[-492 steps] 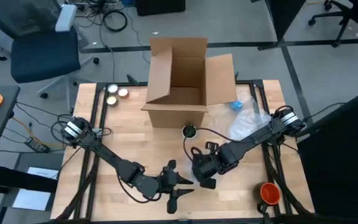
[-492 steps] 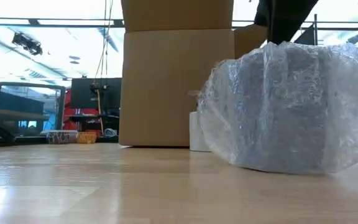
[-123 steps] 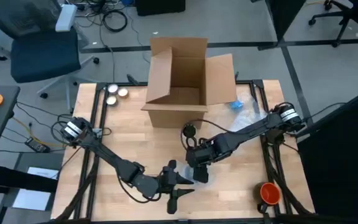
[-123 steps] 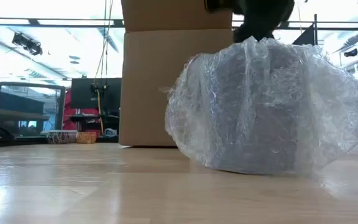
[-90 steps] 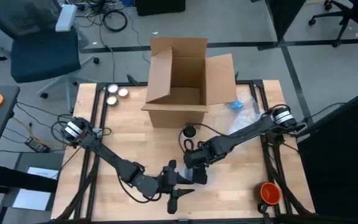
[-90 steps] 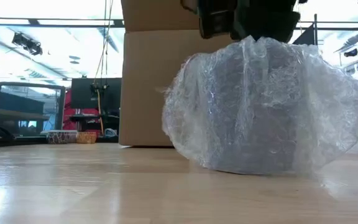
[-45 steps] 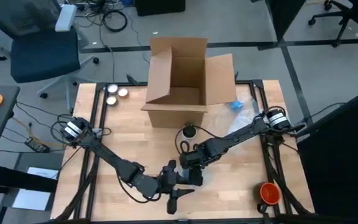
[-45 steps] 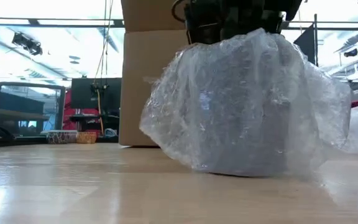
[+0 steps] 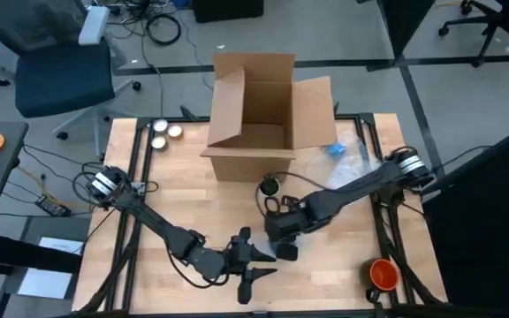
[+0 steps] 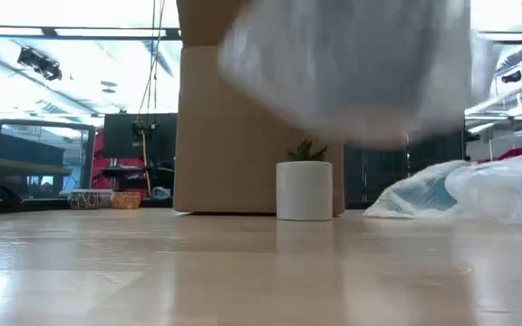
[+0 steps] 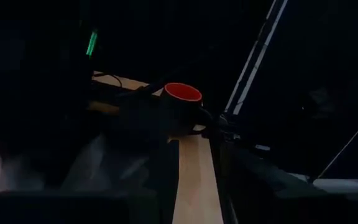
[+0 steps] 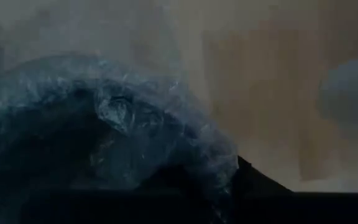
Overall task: Wrap mug
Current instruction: Put the wrapped blue cup into the cardboard box
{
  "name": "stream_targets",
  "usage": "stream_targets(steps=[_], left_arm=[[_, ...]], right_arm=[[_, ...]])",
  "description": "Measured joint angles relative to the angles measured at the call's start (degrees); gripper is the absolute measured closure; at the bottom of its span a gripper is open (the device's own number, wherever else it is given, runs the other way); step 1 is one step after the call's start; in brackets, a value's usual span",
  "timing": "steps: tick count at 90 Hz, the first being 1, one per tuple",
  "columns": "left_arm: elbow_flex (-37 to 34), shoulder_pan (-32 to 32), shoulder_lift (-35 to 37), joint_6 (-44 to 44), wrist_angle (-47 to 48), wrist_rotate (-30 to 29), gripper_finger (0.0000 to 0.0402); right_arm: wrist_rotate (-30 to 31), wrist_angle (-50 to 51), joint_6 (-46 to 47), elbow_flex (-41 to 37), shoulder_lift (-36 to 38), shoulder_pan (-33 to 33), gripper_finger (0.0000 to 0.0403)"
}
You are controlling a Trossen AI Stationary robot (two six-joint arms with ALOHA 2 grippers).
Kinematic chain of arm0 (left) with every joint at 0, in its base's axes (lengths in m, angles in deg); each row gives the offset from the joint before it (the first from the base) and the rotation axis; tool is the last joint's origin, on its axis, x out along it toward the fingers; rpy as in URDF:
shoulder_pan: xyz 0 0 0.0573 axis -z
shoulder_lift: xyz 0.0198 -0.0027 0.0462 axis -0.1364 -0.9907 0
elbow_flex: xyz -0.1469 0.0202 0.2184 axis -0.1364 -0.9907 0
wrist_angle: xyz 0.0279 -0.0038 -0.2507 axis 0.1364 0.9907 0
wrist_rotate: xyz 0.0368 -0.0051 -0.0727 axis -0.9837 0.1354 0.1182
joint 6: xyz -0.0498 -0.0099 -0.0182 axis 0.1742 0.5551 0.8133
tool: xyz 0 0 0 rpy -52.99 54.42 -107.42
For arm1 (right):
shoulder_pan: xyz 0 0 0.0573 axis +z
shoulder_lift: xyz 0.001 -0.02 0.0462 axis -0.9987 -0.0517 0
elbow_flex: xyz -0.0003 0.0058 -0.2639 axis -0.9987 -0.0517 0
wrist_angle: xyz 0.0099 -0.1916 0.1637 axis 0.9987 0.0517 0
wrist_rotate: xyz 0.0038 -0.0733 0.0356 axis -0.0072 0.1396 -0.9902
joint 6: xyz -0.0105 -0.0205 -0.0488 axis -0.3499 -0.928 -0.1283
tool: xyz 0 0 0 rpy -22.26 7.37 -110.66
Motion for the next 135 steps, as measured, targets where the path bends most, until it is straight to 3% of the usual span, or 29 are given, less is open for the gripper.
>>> stream_targets(steps=[39,55,71,87,99,112,124,135], left_arm=[[0.0,0.0,0.0,0.0,-0.2,0.0,0.0296],[0.0,0.0,0.0,0.0,-0.2,0.0,0.0296],[0.0,0.0,0.0,0.0,-0.2,0.0,0.0296],[0.0,0.0,0.0,0.0,-0.2,0.0,0.0296],[0.0,0.0,0.0,0.0,-0.2,0.0,0.0296],[0.0,0.0,0.0,0.0,-0.2,0.0,0.0296],[0.0,0.0,0.0,0.0,-0.2,0.0,0.0296],[0.0,0.0,0.0,0.0,-0.2,0.0,0.0296]], right_arm=[[19.2,-0.2,2.5,0.7,17.7,10.3,0.0400],[27.5,-3.6,-1.7,0.7,22.1,12.6,0.0400],[33.0,-16.6,-13.1,0.7,24.9,12.9,0.0400],[33.2,-42.4,-34.2,0.8,25.7,11.3,0.0400],[29.5,-56.6,-48.4,0.8,25.7,8.2,0.0400],[28.8,-65.0,-54.7,0.8,25.7,0.9,0.0400],[29.2,-62.5,-55.4,0.8,25.7,-9.0,0.0400],[29.1,-54.2,-48.3,0.8,24.9,-18.1,0.0400]])
